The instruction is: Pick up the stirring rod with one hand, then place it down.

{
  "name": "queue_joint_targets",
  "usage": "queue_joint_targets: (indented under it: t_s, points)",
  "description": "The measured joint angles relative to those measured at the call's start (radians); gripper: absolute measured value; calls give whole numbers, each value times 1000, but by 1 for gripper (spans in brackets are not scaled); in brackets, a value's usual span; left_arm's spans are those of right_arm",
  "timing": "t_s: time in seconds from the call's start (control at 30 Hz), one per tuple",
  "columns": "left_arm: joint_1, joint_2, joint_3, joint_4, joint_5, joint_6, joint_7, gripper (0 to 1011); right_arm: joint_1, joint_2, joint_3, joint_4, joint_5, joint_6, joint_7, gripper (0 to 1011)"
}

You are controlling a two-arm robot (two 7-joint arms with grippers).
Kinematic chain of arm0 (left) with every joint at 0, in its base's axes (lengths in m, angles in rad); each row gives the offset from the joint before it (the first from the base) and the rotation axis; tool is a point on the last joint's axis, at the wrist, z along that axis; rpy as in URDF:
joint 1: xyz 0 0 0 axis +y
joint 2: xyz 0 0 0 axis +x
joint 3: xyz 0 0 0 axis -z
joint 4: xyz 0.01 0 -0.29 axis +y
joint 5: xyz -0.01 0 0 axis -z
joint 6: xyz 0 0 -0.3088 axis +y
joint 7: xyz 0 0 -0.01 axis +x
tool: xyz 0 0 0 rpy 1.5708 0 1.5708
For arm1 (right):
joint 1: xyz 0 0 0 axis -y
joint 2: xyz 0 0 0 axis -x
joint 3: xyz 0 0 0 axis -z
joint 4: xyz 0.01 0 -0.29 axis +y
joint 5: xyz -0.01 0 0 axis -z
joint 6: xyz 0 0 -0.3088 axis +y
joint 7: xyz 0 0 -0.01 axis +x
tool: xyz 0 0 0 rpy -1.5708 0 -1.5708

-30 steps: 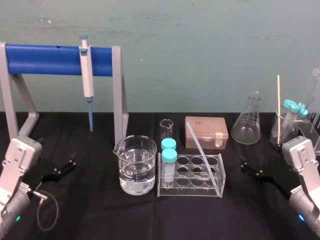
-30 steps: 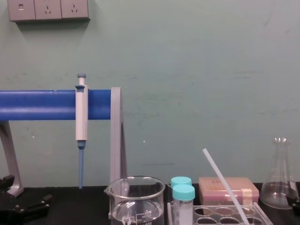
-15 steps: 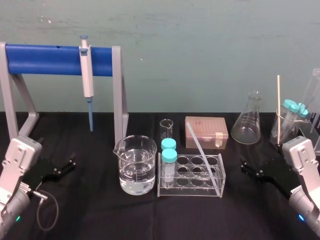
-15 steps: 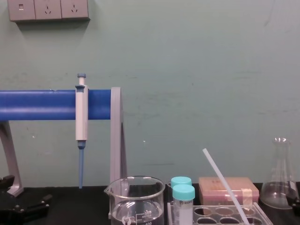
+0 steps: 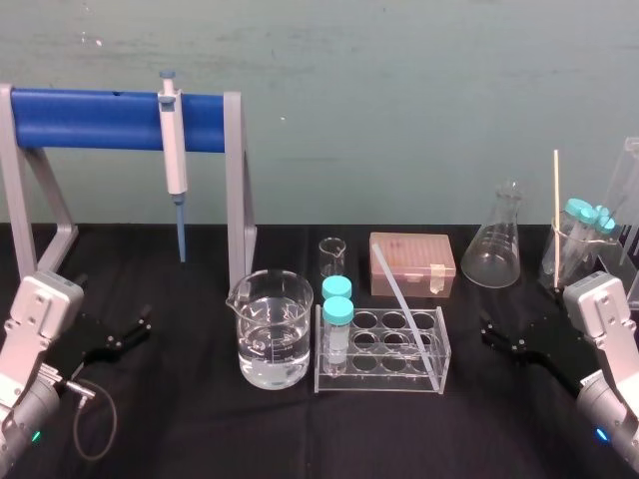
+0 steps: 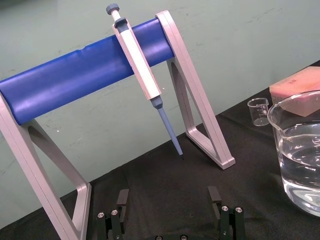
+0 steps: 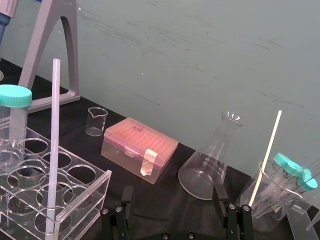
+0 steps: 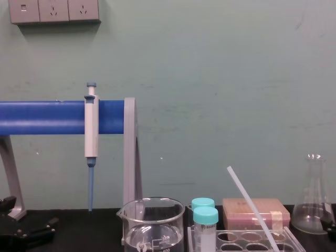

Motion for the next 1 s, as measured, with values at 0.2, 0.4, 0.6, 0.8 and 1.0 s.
queue_joint_targets:
  t_s: [0.2, 0.4, 0.6, 0.8, 1.0]
  points:
    - [0, 0, 0, 0, 0, 0, 0, 1000, 0, 0, 0, 0, 0, 0, 0, 1003]
    - [0, 0, 0, 0, 0, 0, 0, 1000, 0, 0, 0, 0, 0, 0, 0, 1003]
    - [0, 0, 0, 0, 0, 0, 0, 1000, 0, 0, 0, 0, 0, 0, 0, 1003]
    - [0, 0, 0, 0, 0, 0, 0, 1000, 0, 0, 0, 0, 0, 0, 0, 1003]
    - [0, 0, 0, 0, 0, 0, 0, 1000, 0, 0, 0, 0, 0, 0, 0, 1003]
